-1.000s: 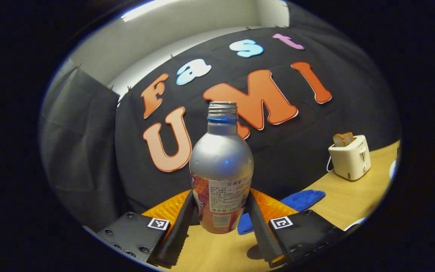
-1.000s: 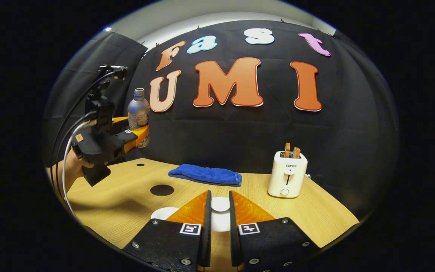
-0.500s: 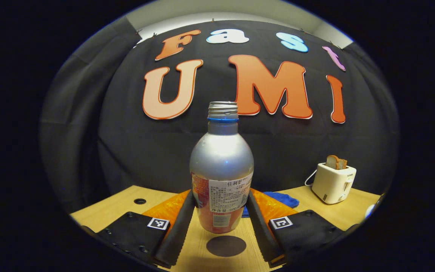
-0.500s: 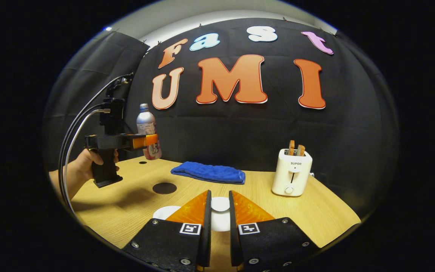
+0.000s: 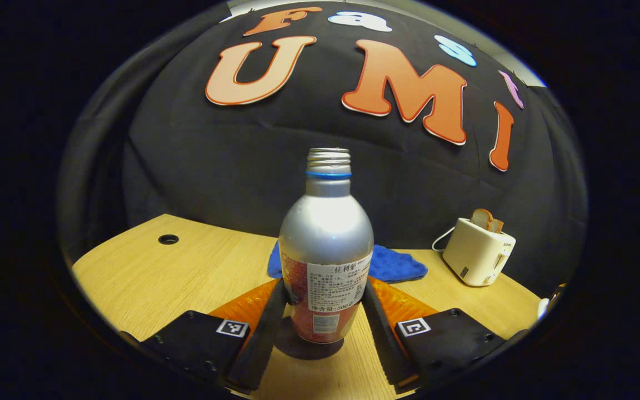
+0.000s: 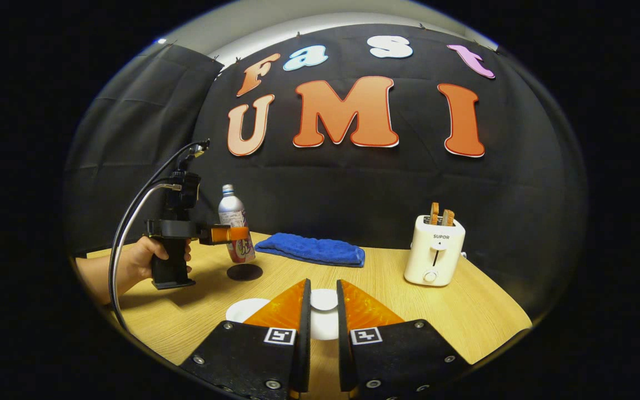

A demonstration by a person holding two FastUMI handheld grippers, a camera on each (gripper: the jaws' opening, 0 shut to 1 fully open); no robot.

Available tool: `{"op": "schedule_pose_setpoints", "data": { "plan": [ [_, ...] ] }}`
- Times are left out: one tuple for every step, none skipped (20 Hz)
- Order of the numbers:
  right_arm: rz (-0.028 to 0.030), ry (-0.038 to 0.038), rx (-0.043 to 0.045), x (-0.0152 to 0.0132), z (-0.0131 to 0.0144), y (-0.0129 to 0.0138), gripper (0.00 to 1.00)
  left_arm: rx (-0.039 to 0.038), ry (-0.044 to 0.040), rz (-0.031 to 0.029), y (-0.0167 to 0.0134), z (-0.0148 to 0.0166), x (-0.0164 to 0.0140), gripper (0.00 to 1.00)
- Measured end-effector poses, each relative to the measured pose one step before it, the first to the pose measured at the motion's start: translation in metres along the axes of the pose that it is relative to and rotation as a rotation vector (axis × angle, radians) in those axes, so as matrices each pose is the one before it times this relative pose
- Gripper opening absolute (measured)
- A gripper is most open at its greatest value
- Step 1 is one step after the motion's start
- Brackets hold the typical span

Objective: Open the teacup lid with one hand, grasp the water bottle and pour water into the teacup with the other hand; after pouring, place the water bottle on the coaster and then close the teacup lid.

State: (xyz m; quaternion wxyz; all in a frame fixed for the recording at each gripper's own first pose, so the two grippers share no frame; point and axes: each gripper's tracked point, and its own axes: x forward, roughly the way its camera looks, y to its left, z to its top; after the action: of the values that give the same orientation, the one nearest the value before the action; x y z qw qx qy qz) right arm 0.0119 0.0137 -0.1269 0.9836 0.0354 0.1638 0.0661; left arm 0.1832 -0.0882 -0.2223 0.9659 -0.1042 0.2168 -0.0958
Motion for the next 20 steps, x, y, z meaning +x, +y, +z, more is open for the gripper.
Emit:
{"op": "schedule_pose_setpoints", "data": {
  "plan": [
    [-0.00021,-0.00023,0.00335,0.00077,-0.00075,-0.00059,0.22,0.00058,0.00905,0.00456,-0.00085,-0.00253,0.0016,0.82],
    [0.00101,0.00052,0.00176,0.00038,-0.00055,0.00054,0.22,0.00152,0.01196,-0.00259,-0.00007,-0.00374,0.00095,0.82],
    [0.00329,-0.00046,0.00162,0.00099,-0.00013,0.00018,0.22,0.0011,0.01213,0.0016,0.00206,-0.00504,0.00062,0.82],
    [0.00233,0.00224,0.0013,0.001,-0.00099,0.00084,0.22,0.00201,0.01295,-0.00375,-0.00036,-0.00414,0.00189,0.82],
    [0.00855,0.00725,0.00121,0.00114,-0.00195,0.00168,0.21,0.00455,0.01265,0.00967,0.00237,-0.00591,0.00143,0.82],
    [0.00112,0.00834,-0.00108,0.00127,-0.00367,0.00088,0.21,-0.00112,0.01212,0.00788,0.00223,-0.00329,0.00383,0.82],
    [0.00341,0.00441,-0.00329,0.00024,-0.00149,0.00045,0.22,0.0026,0.01613,-0.00033,0.00017,-0.00532,0.00407,0.82],
    [0.00393,0.00247,-0.00276,0.00042,-0.00033,0.00206,0.22,-0.00011,-0.00229,0.00086,-0.00026,0.00176,-0.00026,0.82],
    [0.00503,-0.00027,-0.0003,0.00046,0.00051,0.00148,0.21,-0.00153,-0.00363,-0.0027,-0.00072,0.00031,0.00219,0.79],
    [0.00486,-0.00163,0.00246,0.00043,0.00024,0.00216,0.22,0.01088,0.00593,-0.00231,0.00013,-0.0012,-0.0013,0.82],
    [0.00413,-0.00218,0.00592,0.00062,0.00106,0.0012,0.22,0.00413,0.00689,-0.00134,-0.00089,-0.00266,-0.0006,0.82],
    [0.00682,-0.00373,0.00327,0.00037,0.00126,0.00265,0.22,0.00753,-0.00035,-0.00326,-0.0011,0.00058,-0.00145,0.87],
    [0.00052,-0.00467,0.0013,0.00052,0.00178,0.00108,0.22,0.0184,-0.00237,-0.00721,-0.00131,-0.00096,0.00023,0.82],
    [0.00515,-0.00224,0.00055,0.00043,-0.00062,0.00123,0.22,0.01912,-0.001,-0.00554,-0.00247,-0.00267,-0.00056,0.86],
    [0.00052,-0.00085,0.00369,0.001,-0.00006,0.00153,0.22,0.01588,0.00987,-0.01056,-0.00367,-0.00494,-0.00169,0.88],
    [0.0063,0.00139,0.00483,0.0005,-0.00023,0.00203,0.22,0.01299,0.01438,-0.01323,-0.00396,-0.00592,-0.00265,0.84],
    [0.00286,0.00058,0.00257,0.00077,0.00024,0.00151,0.22,0.01551,0.00585,0.00062,-0.00097,-0.00434,-0.00076,0.9],
    [0.00197,-0.00145,-0.00136,0.00059,-0.00015,0.00193,0.22,0.00761,-0.0097,0.00996,0.00113,0.00105,-0.00031,0.91],
    [0.00141,-0.00293,-0.00288,0.00125,0.00125,0.00164,0.22,-0.00005,-0.0175,0.00007,-0.00178,0.00195,-0.00088,0.9],
    [0.00464,-0.00189,0.00081,0.00005,0.00136,0.00245,0.22,0.00077,-0.00158,-0.00678,-0.00187,0.00056,-0.00397,0.94]
  ]
}}
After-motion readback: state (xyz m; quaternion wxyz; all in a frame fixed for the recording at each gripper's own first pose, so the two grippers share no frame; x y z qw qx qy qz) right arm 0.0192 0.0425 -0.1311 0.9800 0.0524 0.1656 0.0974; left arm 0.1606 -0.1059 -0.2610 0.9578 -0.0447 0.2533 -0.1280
